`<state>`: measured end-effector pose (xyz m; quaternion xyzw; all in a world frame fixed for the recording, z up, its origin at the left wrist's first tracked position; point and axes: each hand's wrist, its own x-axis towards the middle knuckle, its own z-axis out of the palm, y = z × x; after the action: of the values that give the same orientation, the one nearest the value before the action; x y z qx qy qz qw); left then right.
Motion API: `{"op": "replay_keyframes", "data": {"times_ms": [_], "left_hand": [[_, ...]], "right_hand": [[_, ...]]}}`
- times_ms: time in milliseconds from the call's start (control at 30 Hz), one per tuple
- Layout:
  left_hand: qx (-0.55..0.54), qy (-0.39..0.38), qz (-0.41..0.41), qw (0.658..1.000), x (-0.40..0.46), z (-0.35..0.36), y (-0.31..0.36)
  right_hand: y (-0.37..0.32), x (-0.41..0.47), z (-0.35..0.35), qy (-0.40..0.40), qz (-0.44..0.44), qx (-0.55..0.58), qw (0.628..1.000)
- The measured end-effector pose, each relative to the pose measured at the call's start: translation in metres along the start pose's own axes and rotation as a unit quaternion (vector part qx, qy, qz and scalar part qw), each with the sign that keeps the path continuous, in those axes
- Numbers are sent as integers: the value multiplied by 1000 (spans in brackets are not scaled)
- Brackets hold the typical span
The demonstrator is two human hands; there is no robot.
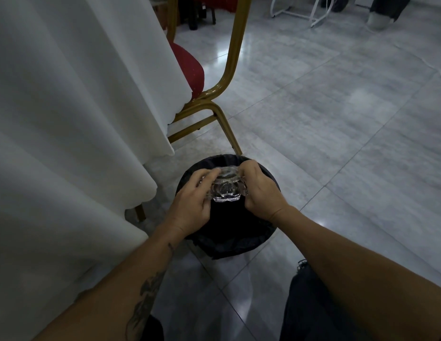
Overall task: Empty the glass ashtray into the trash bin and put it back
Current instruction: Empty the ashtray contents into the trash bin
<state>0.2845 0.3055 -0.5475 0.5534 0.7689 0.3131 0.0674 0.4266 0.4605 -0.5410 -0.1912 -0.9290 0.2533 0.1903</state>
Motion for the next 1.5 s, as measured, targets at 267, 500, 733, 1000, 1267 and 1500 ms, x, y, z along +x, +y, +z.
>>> {"op": "replay_keyframes", "data": {"times_ms": [267,500,733,1000,1267,1500], "left_hand": [[-169,-76,-160,970,23,-22,18],[-225,-48,-251,940,32,-21,18],[-284,-31,-362,887,37,-10,10],[-328,-34,-405,852,47,-2,0],[-411,-27,-516,751,44,-56,52],[-419,6,-553,720,52,-121,94]], "right_hand": [[-2,17,-28,-6,172,113,979],[9,13,-12,-34,272,204,940],[14,14,12,-56,333,301,892],[18,19,21,-43,355,300,884],[-34,26,-39,-72,396,292,867],[-109,44,-142,-74,399,279,870]]}}
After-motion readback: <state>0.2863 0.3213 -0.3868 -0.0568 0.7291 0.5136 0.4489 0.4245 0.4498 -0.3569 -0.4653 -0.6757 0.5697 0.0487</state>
